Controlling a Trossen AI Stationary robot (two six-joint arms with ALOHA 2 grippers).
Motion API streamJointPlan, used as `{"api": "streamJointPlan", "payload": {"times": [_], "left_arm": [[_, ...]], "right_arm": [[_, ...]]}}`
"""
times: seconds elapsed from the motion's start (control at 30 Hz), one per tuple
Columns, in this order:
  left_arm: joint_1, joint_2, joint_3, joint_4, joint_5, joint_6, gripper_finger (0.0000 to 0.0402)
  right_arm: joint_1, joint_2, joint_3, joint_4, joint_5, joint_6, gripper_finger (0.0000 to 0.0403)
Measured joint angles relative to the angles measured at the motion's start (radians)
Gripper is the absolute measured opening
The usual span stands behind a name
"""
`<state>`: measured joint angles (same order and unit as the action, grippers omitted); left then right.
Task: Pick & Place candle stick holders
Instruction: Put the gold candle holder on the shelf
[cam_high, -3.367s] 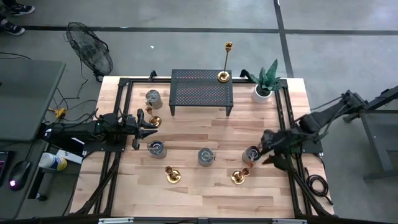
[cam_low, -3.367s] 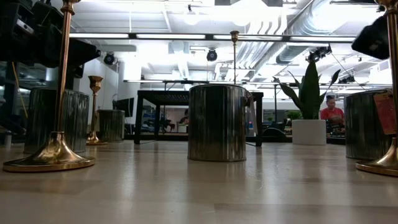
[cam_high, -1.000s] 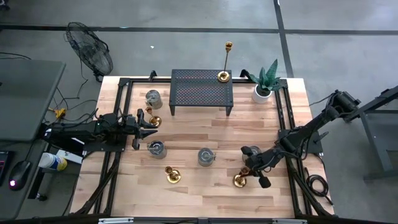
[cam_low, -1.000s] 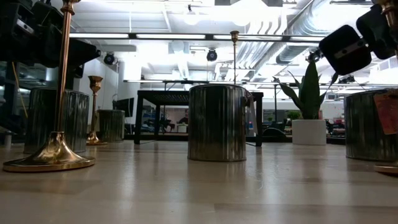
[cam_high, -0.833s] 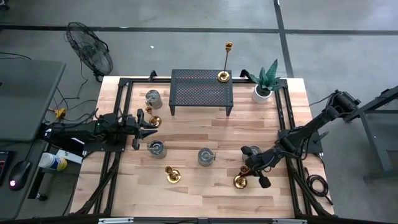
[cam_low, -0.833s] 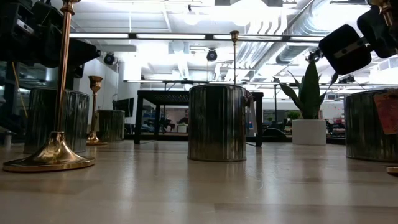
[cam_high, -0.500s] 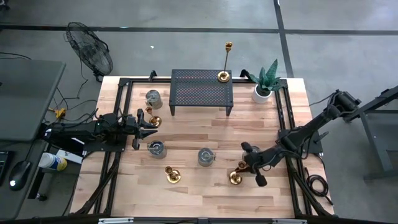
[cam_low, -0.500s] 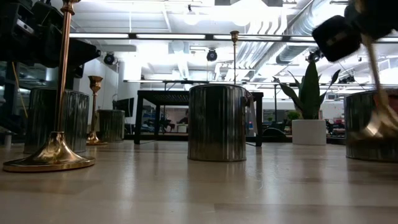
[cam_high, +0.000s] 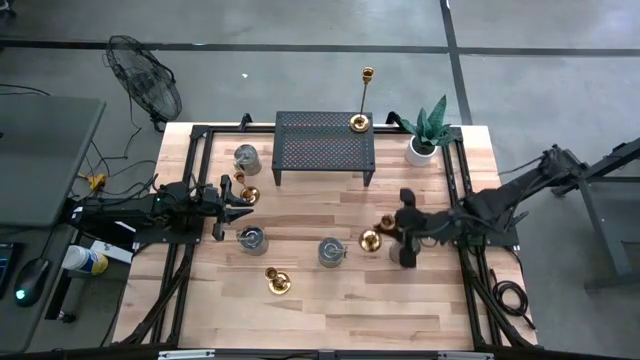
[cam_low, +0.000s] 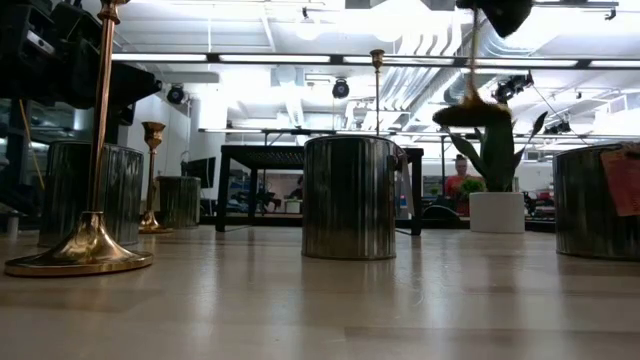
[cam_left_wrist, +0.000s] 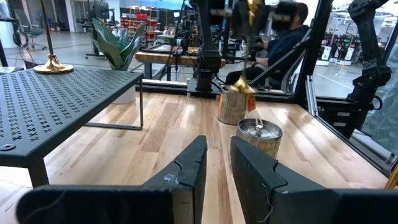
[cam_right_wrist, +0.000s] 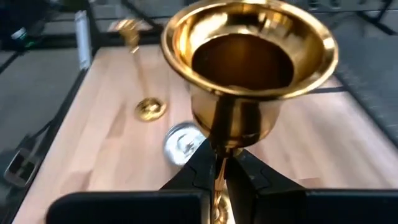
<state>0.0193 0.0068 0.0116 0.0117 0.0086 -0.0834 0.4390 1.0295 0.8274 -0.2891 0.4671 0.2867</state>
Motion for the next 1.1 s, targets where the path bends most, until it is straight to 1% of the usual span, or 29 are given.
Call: {"api": "streamJointPlan", "payload": {"times": [0.17,0.33,0.53,0.7,0.83,0.97,1.1], "left_arm": [[0.000,0.000,0.000,0.000,0.000,0.000,0.0072],[0.000,0.000,0.000,0.000,0.000,0.000,0.0072],[0.000,0.000,0.000,0.000,0.000,0.000,0.0072],[0.000,0.000,0.000,0.000,0.000,0.000,0.0072],[0.000,0.000,0.000,0.000,0.000,0.000,0.0072],[0.000,0.000,0.000,0.000,0.000,0.000,0.0072],[0.000,0.000,0.000,0.000,0.000,0.000,0.0072]], "right_arm": [[-0.108,0.004,0.116,-0.109,0.000,0.000,0.0012],[-0.247,0.010,0.204,-0.196,0.014,-0.009,0.0013],[-0.407,0.034,0.261,-0.212,0.032,-0.037,0.0015],[-0.538,0.105,0.327,-0.211,0.014,-0.036,0.0009],[-0.647,0.177,0.388,-0.209,0.010,-0.039,0.0016],[-0.739,0.258,0.444,-0.210,-0.029,-0.052,0.0018],[-0.809,0.338,0.497,-0.206,-0.082,-0.049,0.0012]]}}
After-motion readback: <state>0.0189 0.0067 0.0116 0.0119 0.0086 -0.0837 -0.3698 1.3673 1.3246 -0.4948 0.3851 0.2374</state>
